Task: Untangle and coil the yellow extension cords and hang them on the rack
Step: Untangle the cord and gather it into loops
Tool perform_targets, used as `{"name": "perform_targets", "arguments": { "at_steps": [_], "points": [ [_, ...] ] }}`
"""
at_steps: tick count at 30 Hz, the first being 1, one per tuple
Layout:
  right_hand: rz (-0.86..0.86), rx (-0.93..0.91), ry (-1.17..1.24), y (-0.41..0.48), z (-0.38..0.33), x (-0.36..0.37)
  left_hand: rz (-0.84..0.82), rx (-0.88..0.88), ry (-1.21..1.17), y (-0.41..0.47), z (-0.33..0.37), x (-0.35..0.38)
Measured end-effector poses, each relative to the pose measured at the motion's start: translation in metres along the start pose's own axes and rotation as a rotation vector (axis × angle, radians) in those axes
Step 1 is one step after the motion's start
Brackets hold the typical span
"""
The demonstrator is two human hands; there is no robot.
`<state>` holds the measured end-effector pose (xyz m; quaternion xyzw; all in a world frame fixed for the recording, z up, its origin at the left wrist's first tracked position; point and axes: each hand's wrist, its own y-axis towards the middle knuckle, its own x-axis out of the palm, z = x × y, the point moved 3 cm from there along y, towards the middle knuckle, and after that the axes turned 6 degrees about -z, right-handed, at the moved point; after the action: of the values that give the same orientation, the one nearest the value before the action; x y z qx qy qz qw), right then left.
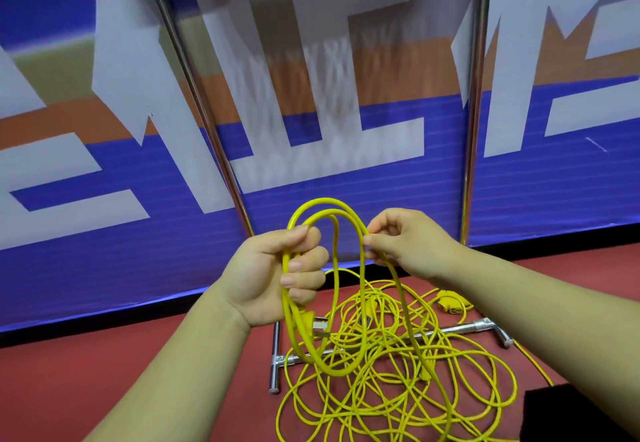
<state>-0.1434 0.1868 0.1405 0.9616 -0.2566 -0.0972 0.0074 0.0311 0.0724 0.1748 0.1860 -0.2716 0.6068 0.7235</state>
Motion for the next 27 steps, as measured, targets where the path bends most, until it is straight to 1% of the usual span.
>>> {"name": "perform_targets", "arguments": {
  "at_steps": [7, 12, 15, 17, 19, 21, 23, 25, 27],
  "points": [
    [-0.094, 0.012, -0.011, 0.002, 0.001, 0.002, -0.056, -0.068, -0.047, -0.002, 0.002, -0.001],
    [-0.122, 0.016, 0.01, 0.006, 0.007, 0.004, -0.007, -0.024, -0.04, -0.003, 0.004, -0.009],
    [-0.112, 0.005, -0.058, 0.007, 0.009, 0.004, 0.013, -0.012, -0.044, -0.006, 0.004, -0.012],
    [-0.092, -0.016, -0.102, 0.007, 0.006, 0.004, 0.054, -0.027, -0.032, -0.006, 0.005, -0.013],
    [-0.085, -0.033, -0.138, 0.008, 0.003, 0.004, 0.142, -0.037, -0.006, -0.004, 0.004, -0.013],
    [-0.072, -0.038, -0.137, 0.01, 0.004, 0.002, 0.313, -0.013, 0.05, -0.002, 0.002, -0.014],
    [-0.044, -0.022, -0.133, 0.011, 0.005, -0.001, 0.475, 0.033, 0.1, -0.001, 0.0, -0.018],
    [0.003, -0.008, -0.149, 0.011, 0.006, -0.007, 0.583, 0.095, 0.112, -0.001, -0.001, -0.024],
    [0.031, 0.013, -0.104, 0.011, 0.007, -0.012, 0.673, 0.161, 0.124, -0.002, -0.001, -0.03]
  ]
}}
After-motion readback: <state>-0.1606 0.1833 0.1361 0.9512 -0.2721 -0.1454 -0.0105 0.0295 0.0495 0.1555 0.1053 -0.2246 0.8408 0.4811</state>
